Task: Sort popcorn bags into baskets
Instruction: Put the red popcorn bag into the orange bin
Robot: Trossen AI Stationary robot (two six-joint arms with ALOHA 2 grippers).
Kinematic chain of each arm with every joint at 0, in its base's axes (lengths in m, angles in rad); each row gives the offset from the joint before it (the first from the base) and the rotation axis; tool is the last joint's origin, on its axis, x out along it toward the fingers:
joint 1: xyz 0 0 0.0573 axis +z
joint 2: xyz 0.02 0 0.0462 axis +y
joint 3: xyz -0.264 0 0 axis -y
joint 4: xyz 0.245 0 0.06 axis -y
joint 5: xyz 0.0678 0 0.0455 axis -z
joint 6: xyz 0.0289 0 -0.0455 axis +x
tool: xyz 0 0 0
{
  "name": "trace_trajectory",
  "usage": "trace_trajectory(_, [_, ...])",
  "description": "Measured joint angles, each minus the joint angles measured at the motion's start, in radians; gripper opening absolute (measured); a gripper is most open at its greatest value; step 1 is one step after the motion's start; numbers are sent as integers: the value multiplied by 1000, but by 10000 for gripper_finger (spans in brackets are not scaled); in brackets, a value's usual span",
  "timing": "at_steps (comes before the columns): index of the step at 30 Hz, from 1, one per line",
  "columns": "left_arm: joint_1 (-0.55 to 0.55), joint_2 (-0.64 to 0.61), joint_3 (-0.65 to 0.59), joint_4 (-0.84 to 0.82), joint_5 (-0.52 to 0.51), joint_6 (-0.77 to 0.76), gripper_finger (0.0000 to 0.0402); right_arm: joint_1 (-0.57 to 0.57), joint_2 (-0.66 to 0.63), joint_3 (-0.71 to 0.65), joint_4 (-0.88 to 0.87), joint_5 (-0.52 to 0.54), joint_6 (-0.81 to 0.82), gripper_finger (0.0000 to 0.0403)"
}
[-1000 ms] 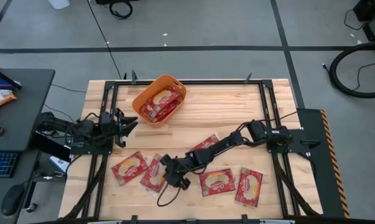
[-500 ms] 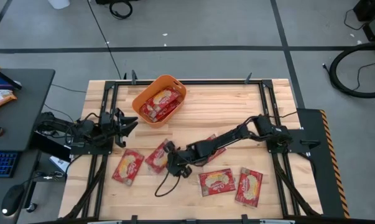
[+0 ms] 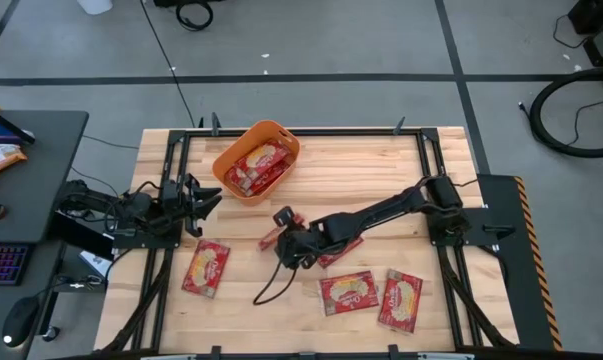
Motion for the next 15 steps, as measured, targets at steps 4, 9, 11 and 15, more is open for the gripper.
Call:
trace_trajectory(4, [0,0,0,0,0,0,117,-7,-37,0,-24,75,-44,1])
trace_trajectory(9, [0,0,0,0,0,0,117,-28,-105,1,-36,169,-107,1])
trace_trajectory(11, [0,0,0,0,0,0,117,-45,-133,1,-49,173,-111,1])
trace_trajectory(15, [0,0,0,0,0,0,117,-84,-182,3,-108,-5,12,15])
